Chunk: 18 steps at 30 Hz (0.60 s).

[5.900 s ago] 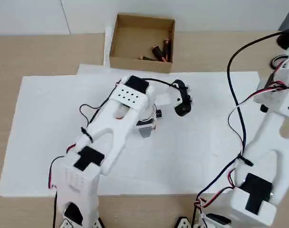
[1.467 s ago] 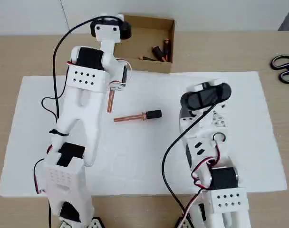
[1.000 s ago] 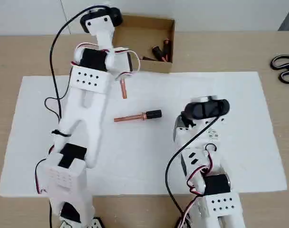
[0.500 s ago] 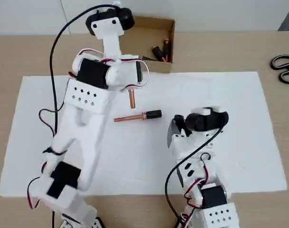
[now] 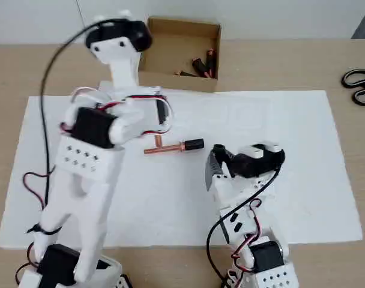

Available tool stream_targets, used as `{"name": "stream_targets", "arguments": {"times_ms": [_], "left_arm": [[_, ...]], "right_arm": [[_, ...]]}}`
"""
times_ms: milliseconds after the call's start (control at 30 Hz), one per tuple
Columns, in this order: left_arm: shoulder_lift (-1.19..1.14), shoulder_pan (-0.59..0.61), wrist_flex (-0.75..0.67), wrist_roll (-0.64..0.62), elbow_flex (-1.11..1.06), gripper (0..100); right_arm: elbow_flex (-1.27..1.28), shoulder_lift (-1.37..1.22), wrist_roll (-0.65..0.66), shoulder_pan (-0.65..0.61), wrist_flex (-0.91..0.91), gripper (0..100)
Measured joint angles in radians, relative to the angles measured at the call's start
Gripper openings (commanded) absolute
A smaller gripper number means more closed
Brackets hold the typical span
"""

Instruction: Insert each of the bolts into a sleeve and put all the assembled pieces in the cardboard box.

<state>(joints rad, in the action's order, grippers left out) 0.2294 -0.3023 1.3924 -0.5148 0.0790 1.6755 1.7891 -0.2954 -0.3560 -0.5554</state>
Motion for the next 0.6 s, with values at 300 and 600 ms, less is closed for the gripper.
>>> {"name": "stream_targets", "arguments": {"times_ms": [300,600], "left_arm": [[-0.002,-0.129,-0.414,-0.002,-0.292,0],[0.0,-0.181,-0.428,-0.008,-0.292,0]], "right_arm": [[0.0,0.0,0.0,-0.026,0.0,0.4],[0.0,0.0,0.003,-0.055,0.0,0.4]]}}
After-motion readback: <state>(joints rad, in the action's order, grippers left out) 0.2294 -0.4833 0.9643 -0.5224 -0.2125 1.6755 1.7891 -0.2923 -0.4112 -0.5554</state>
